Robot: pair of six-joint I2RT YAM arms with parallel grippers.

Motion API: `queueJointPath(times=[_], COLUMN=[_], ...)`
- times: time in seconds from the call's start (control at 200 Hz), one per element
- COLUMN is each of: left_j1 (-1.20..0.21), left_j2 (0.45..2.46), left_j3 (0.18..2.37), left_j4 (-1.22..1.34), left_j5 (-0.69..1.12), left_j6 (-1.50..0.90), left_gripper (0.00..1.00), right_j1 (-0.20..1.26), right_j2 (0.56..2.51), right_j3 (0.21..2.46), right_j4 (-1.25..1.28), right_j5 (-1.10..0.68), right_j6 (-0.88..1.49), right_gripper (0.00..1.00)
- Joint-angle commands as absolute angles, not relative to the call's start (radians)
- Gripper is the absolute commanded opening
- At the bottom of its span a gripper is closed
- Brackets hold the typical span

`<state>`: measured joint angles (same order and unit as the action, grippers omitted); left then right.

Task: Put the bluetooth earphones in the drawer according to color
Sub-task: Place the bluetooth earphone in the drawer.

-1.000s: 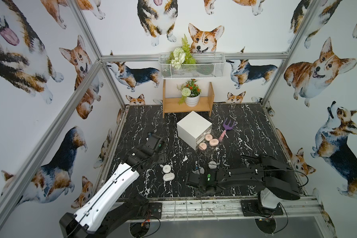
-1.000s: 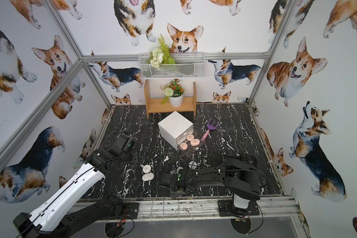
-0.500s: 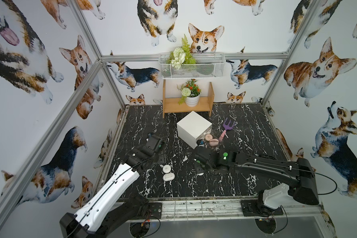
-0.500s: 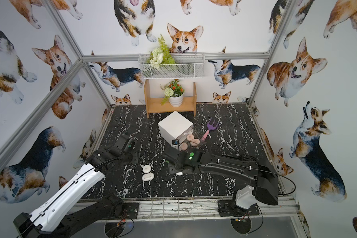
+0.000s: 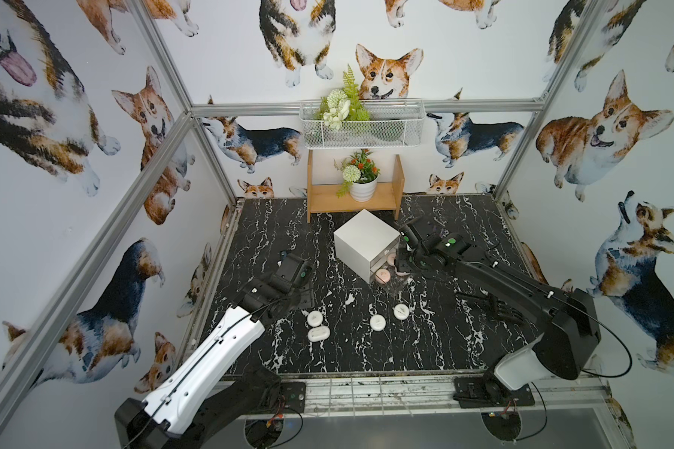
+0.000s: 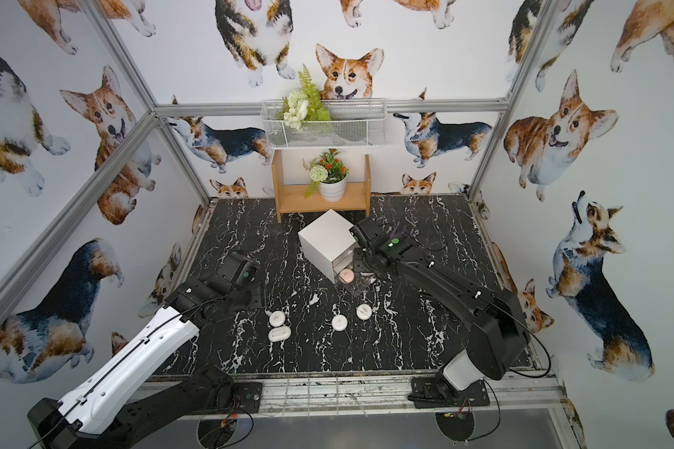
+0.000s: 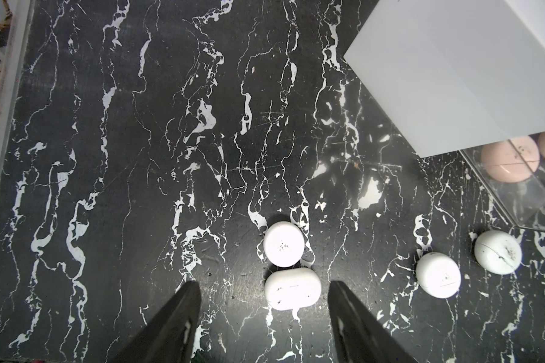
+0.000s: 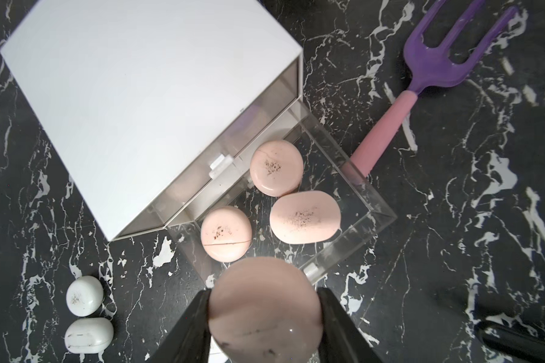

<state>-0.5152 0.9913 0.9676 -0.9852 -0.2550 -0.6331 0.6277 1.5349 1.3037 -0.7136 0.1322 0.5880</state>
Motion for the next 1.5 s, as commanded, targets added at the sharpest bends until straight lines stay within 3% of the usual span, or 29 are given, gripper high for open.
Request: queueJointPath(times=[0.0, 0.796, 1.281, 1.421, 1.491], left_j1=[-0.514, -0.514, -0.512, -0.512, -0.511], left_j2=[0.991, 1.003, 1.022, 1.046, 1.082], left_j3=[0.976, 0.973, 0.987, 1.022, 1.072], left_j4=[-0.986, -0.982, -0.977, -0.973, -0.968], left_j5=[-0.255, -0.251, -0.253, -0.255, -0.261], left_j6=[-0.624, -0.617, -0.612, -0.598, -0.579], left_gripper=[0.70, 0.70, 0.70, 0.70, 0.70], right_j1=[0.621, 0.620, 0.620, 0.621, 0.611], right_j2=[1.572, 1.689, 1.647, 1.571, 1.495], right_j3=[1.299, 1.247, 1.275, 1.318, 1.320], right_j4=[-0.657, -0.633, -0.717, -0.725, -0.703], right_j5=[0.087, 0.012, 0.064, 0.085, 0.092], right_j6=[0.540, 0.472, 0.454, 0.473, 0.507], right_gripper=[0.44, 0.48, 0.74, 0.75, 0.70])
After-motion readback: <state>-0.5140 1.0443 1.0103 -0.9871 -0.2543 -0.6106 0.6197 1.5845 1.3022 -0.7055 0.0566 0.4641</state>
